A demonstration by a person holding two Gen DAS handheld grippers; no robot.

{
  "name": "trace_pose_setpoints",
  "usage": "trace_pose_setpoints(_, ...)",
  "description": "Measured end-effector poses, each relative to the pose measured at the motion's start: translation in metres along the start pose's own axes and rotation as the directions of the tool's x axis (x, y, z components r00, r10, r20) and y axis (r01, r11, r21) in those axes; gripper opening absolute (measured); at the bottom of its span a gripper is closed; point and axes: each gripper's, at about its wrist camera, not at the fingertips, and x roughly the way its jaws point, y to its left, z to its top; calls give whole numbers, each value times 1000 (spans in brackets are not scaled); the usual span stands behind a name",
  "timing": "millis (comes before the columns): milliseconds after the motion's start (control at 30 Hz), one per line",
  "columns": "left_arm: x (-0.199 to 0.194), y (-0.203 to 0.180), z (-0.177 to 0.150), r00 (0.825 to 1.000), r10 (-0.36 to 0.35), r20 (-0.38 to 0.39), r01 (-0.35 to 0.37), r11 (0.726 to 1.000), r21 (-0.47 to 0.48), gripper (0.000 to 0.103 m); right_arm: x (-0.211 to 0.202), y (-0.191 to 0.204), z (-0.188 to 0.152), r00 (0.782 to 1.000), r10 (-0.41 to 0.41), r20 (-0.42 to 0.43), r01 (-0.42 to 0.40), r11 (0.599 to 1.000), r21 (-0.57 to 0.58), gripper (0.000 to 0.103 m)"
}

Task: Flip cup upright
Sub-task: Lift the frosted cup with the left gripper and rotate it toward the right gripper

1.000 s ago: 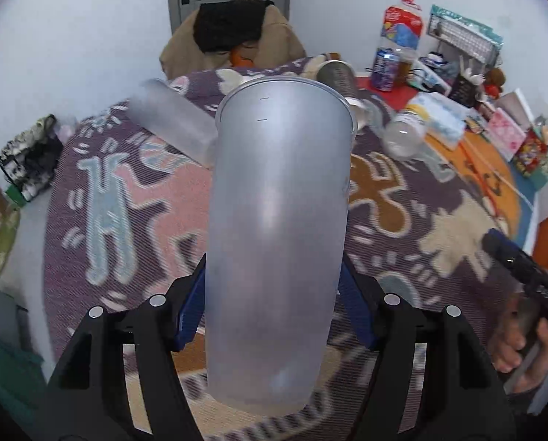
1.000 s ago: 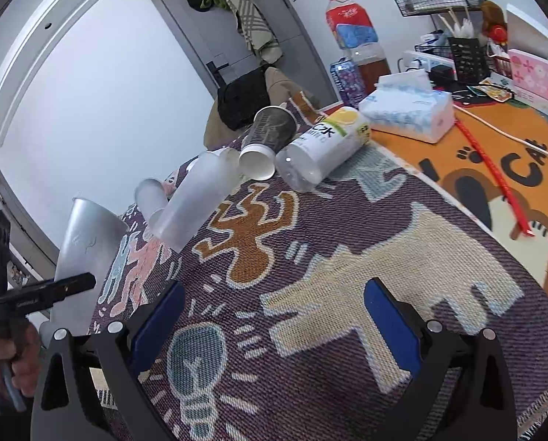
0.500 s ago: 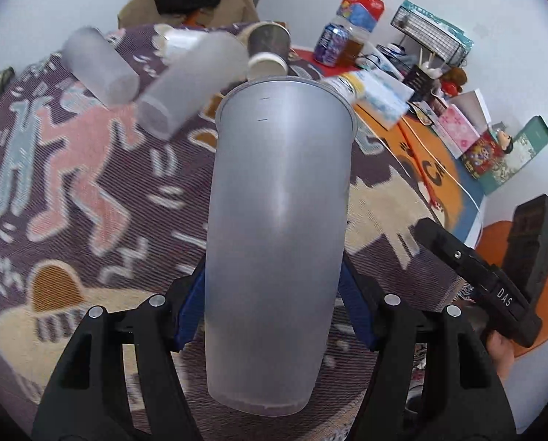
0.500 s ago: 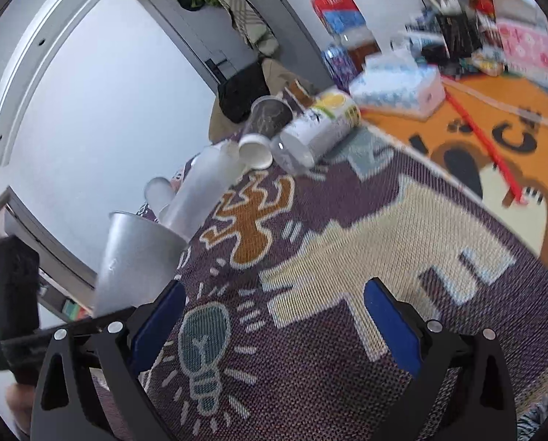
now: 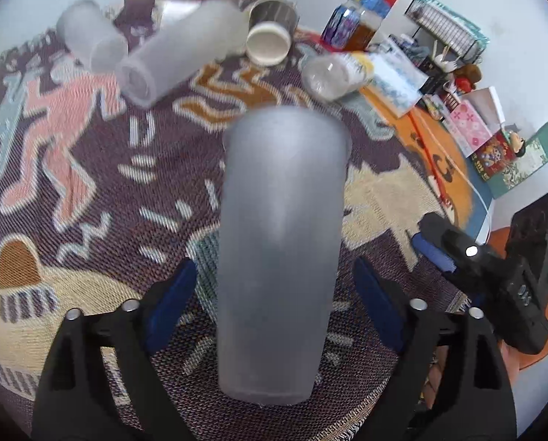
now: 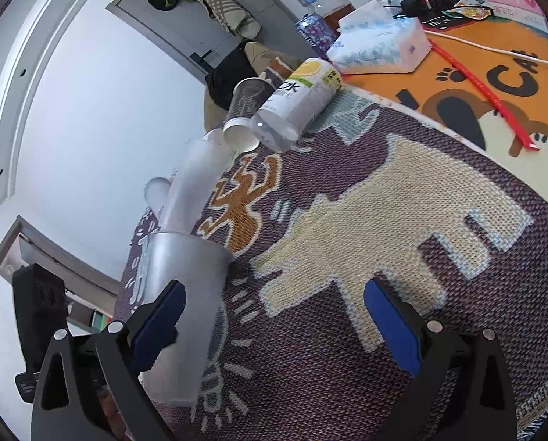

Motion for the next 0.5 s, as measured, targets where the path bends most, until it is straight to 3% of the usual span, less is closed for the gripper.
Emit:
trace_pose_setpoints(300, -42, 9, 2, 993, 2, 117, -3, 1000, 6, 94, 16, 11, -3, 992, 98, -84, -96, 995, 25, 95)
trace_pose_setpoints(500, -57, 28, -4, 982, 46, 181, -39, 998, -39, 94, 29, 16, 0, 971, 189, -147, -179, 981, 80, 96)
